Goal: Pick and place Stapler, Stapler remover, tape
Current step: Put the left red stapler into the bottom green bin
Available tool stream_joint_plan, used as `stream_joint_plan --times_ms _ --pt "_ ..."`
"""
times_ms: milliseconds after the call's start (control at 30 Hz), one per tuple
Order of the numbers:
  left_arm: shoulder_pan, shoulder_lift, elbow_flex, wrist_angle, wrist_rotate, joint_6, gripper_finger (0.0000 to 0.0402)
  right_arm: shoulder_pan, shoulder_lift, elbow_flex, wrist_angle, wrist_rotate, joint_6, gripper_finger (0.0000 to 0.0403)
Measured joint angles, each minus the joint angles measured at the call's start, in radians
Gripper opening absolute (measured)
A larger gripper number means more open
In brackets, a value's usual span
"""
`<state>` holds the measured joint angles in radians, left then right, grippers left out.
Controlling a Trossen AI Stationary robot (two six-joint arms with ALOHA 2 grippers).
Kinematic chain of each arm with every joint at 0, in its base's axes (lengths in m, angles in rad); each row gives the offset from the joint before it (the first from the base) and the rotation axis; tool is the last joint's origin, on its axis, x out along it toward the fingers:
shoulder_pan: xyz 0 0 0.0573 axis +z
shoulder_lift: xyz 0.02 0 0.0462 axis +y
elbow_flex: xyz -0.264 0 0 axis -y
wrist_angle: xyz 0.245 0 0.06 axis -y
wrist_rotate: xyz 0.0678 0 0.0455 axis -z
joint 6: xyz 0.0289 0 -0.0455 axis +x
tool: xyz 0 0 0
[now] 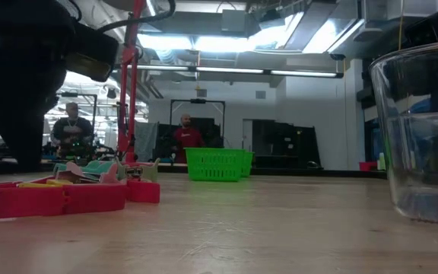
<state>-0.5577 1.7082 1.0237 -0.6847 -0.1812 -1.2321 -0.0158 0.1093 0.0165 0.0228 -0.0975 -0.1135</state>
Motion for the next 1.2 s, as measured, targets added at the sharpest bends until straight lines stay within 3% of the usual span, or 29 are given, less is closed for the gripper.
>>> stream_joint_plan --times_ms 233,500,867,1100,1200 --pt "0.021 0.002 0.000 -0.001 0.048 0.031 0.0139 0.000 0.000 0.000 0.000 0.000 0.000 0.0021" --pt "-0.059 0.002 0.000 -0.034 0.062 0.026 0.0144 0.000 0.000 0.000 0.000 0.000 0.000 0.0021" --pt "-0.176 0.002 0.000 -0.056 -0.190 0.059 0.0201 0.000 0.000 0.000 0.000 0.000 0.000 0.0021" --pt "-0.145 0.002 -0.068 0.015 -0.085 0.033 0.0232 0.000 0.000 0.000 0.000 0.000 0.000 0.0021" --pt "-0.123 0.003 -0.085 0.031 -0.086 0.033 0.0231 0.000 0.000 0.000 0.000 0.000 0.000 0.0021"
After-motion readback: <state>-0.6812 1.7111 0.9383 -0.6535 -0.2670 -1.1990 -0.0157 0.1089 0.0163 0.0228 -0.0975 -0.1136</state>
